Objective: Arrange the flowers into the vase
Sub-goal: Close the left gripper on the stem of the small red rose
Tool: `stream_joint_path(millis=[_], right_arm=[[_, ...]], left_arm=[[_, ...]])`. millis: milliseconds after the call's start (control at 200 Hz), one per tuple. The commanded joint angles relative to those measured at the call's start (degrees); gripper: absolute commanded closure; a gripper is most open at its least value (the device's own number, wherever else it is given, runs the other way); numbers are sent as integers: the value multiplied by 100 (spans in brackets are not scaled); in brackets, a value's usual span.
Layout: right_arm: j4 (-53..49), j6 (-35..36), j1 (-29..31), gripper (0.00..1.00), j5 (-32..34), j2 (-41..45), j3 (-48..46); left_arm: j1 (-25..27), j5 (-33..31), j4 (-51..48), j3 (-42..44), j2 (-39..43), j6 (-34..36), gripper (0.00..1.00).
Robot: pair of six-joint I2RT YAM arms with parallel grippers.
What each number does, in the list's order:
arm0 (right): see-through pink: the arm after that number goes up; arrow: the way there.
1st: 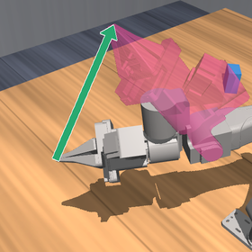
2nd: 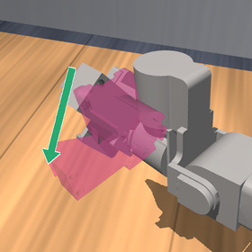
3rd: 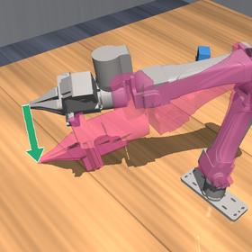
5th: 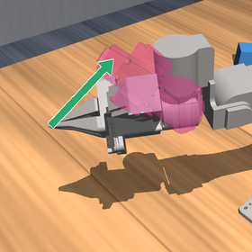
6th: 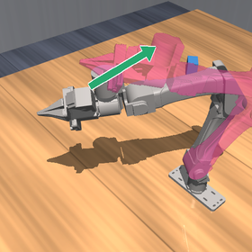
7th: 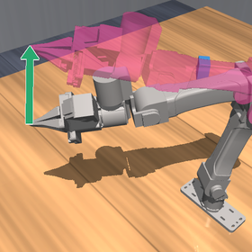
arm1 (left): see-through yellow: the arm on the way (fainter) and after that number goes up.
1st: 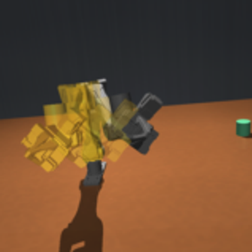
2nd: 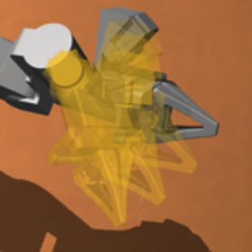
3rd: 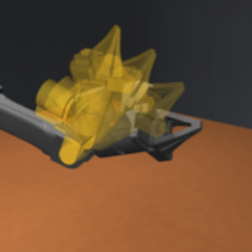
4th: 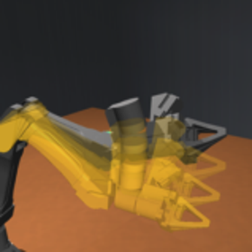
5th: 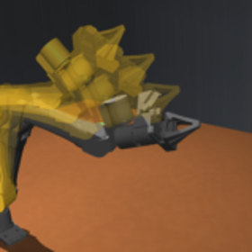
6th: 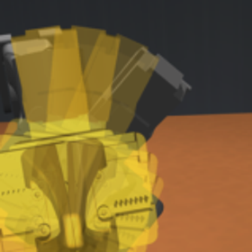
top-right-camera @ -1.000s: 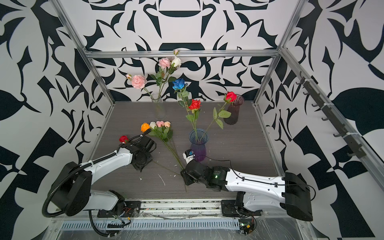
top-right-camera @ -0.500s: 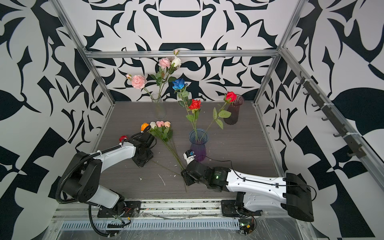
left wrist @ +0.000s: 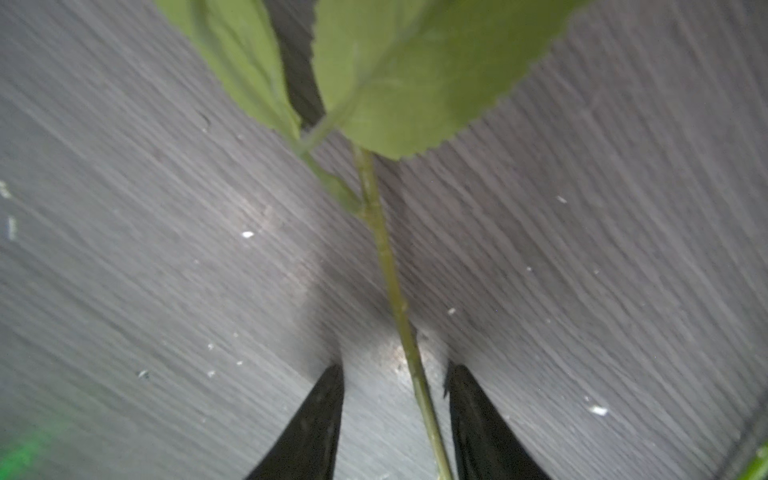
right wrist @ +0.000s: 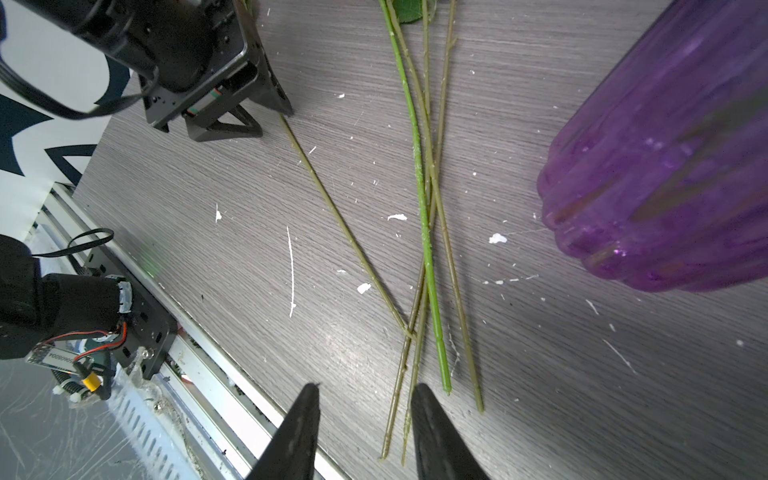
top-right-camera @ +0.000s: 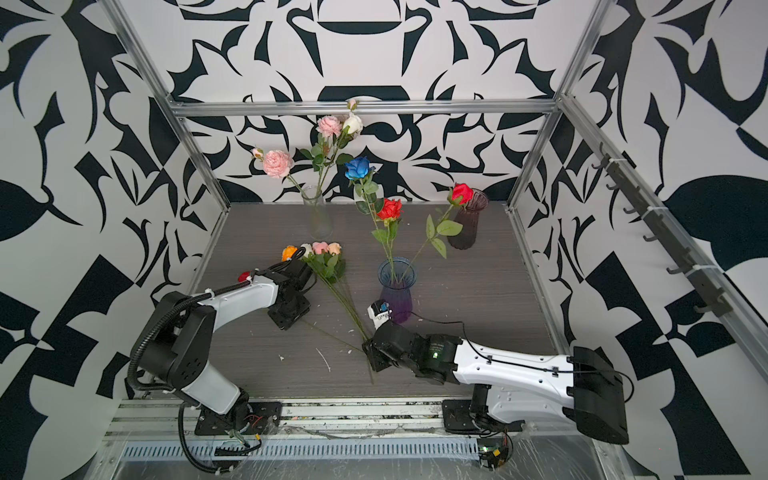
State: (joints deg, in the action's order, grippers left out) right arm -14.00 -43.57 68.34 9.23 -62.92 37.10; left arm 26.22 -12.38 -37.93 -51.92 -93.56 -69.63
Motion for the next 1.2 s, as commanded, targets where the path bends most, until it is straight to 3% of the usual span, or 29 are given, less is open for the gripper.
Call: stream_joint_path(millis=[0, 290, 635, 960, 1065, 1195], right_arm=[[134, -64, 4, 60, 119, 170, -28], [134, -81, 4, 60, 128, 191, -45], [127, -81, 4, 60, 125, 178, -36], [137, -99, 4, 60, 123, 207, -65], [143, -99, 4, 60, 128, 200, -62], [143, -99, 4, 60, 129, 217, -72]], left_arm=[[-38, 85, -456, -162, -214, 5, 54], [-62, 134, -703, -21, -32, -197, 65], [-310, 341, -1122, -64, -139, -367, 66], [-354, 449, -734, 163, 18, -306, 83], [-402, 482, -527, 340, 194, -288, 100], [-416, 361, -430, 518, 595, -358, 100]])
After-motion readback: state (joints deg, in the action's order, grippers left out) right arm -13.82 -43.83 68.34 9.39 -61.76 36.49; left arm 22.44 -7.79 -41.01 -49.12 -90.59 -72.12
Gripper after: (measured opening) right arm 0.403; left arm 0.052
